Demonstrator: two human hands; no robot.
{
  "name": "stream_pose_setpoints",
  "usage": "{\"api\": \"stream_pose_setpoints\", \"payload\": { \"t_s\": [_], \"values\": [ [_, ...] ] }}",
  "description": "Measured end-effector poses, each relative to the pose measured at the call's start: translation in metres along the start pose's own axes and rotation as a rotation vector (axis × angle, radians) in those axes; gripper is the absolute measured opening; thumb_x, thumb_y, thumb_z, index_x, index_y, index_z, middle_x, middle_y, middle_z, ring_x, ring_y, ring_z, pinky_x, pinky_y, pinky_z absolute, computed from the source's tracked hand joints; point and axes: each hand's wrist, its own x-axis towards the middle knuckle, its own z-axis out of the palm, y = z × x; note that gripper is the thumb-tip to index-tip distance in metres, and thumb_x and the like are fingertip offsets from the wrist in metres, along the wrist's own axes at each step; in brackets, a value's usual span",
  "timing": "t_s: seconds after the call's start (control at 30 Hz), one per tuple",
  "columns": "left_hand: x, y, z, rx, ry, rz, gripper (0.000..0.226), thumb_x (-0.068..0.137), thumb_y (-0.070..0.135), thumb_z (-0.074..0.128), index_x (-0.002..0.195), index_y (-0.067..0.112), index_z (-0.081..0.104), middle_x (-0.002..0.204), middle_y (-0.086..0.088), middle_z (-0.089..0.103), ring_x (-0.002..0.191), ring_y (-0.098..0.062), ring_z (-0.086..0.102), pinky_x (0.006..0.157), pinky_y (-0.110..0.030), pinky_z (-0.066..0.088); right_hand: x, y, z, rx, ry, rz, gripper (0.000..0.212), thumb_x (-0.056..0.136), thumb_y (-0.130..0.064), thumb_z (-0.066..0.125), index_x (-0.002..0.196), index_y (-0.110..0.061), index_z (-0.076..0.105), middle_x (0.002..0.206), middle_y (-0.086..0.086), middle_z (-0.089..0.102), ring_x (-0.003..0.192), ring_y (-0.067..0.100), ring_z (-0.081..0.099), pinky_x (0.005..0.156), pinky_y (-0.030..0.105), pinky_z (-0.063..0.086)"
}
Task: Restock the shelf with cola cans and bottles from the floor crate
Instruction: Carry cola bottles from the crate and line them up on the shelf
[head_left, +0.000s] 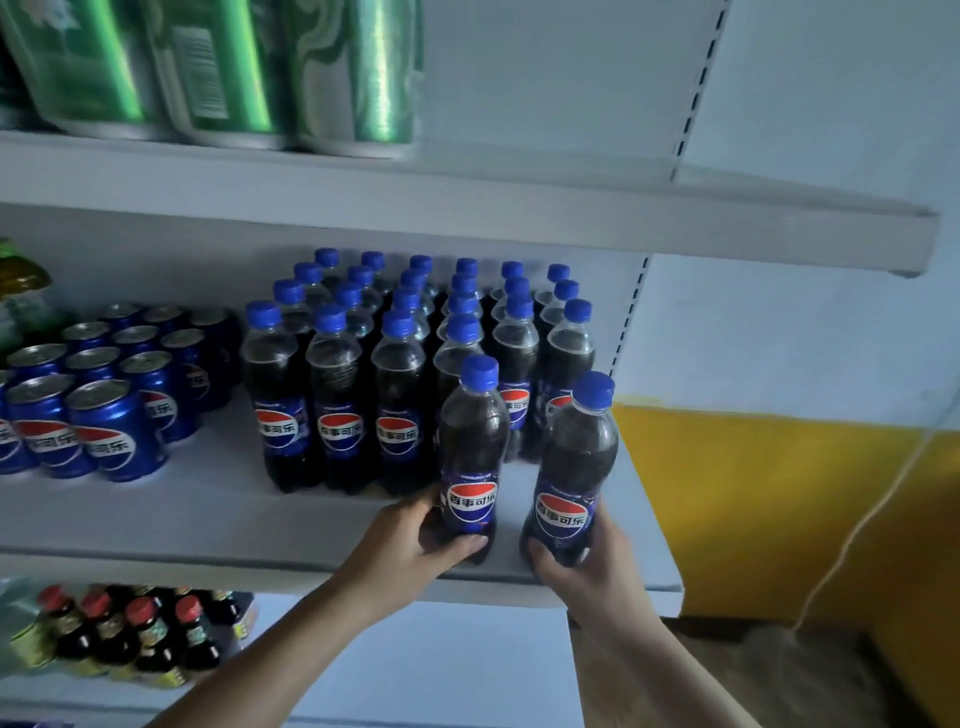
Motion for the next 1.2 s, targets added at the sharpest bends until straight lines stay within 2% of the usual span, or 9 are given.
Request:
{"api": "stream_pose_setpoints", "payload": {
  "t_s": [0.2,0.47,0.57,0.67,0.77,0.87,1.0,1.1,1.2],
  "values": [
    [0.025,0.010,0.033,0.058,-0.062,0.026,0.054,0.085,0.035,0.081,0.133,0.029,0.057,0.123,0.021,0.068,0.115,0.007,0.061,0.099,-0.018,0.048,0.012,0.014,-0.021,-0.054,-0.083,-0.028,0.050,0.073,-0.028,0.081,0.117,-0.032,0.057,0.103,-0.025,0.071,0.095,0.002,0.070,0.078,0.020,0.056],
    [0.039,0.014,0.036,0.164,-0.173,-0.028,0.068,0.085,0.060,0.068,0.143,0.034,0.045,0.139,0.021,0.058,0.130,0.006,0.050,0.110,-0.033,0.044,0.024,0.016,-0.035,-0.102,-0.114,0.006,0.055,0.072,-0.036,0.081,0.119,-0.042,0.053,0.106,-0.023,0.072,0.097,-0.002,0.068,0.084,0.031,0.060],
    [0.034,0.021,0.036,0.367,-0.153,-0.025,0.062,0.092,0.063,0.058,0.145,0.035,0.042,0.146,0.017,0.051,0.135,-0.004,0.046,0.109,-0.030,0.042,0.020,0.016,-0.034,-0.108,-0.118,0.014,0.056,0.076,-0.037,0.082,0.118,-0.047,0.047,0.107,-0.023,0.070,0.098,-0.001,0.066,0.085,0.035,0.059],
    [0.018,0.027,0.042,0.604,0.056,-0.003,0.060,0.089,0.075,0.042,0.119,0.026,0.055,0.115,0.009,0.061,0.107,-0.014,0.059,0.083,-0.025,0.046,0.007,0.023,-0.031,-0.215,0.006,-0.034,0.074,0.075,-0.050,0.083,0.134,-0.043,0.038,0.116,-0.022,0.062,0.104,0.001,0.061,0.085,0.031,0.057],
    [0.004,0.037,0.053,0.534,0.142,-0.057,0.047,0.085,0.076,0.051,0.087,0.029,0.043,0.073,0.011,0.049,0.066,-0.009,0.050,0.057,-0.022,0.033,-0.008,0.026,-0.031,-0.384,0.181,-0.036,0.084,0.071,-0.060,0.082,0.137,-0.026,0.044,0.100,-0.015,0.055,0.090,0.007,0.058,0.069,0.026,0.051],
    [0.006,0.038,0.066,0.543,0.130,-0.140,0.048,0.084,0.074,0.056,0.079,0.027,0.048,0.066,0.009,0.052,0.064,-0.011,0.053,0.053,-0.023,0.029,-0.014,0.020,-0.027,-0.405,0.133,0.046,0.069,0.077,-0.060,0.076,0.130,-0.025,0.049,0.086,-0.016,0.055,0.079,0.007,0.057,0.057,0.015,0.037],
    [0.017,0.026,0.074,0.502,0.172,-0.153,0.050,0.086,0.065,0.062,0.069,0.023,0.040,0.059,0.006,0.045,0.059,-0.019,0.048,0.056,-0.032,0.029,-0.007,0.015,-0.028,-0.429,0.099,0.016,0.056,0.085,-0.056,0.072,0.129,-0.026,0.053,0.096,-0.017,0.058,0.083,0.005,0.058,0.055,0.010,0.037],
    [0.024,0.020,0.075,0.510,0.165,-0.138,0.050,0.087,0.061,0.065,0.069,0.022,0.039,0.059,0.005,0.044,0.059,-0.020,0.047,0.057,-0.032,0.029,0.003,0.015,-0.031,-0.446,0.087,0.001,0.052,0.088,-0.053,0.070,0.129,-0.024,0.055,0.104,-0.011,0.065,0.092,0.012,0.064,0.056,0.016,0.036],
    [0.033,0.021,0.076,0.540,0.182,-0.141,0.050,0.089,0.059,0.065,0.071,0.018,0.041,0.057,0.004,0.040,0.063,-0.028,0.055,0.057,-0.034,0.029,0.016,0.016,-0.032,-0.448,0.053,0.000,0.048,0.092,-0.053,0.066,0.129,-0.024,0.052,0.110,-0.009,0.066,0.097,0.016,0.066,0.066,0.023,0.040]
  ]
}}
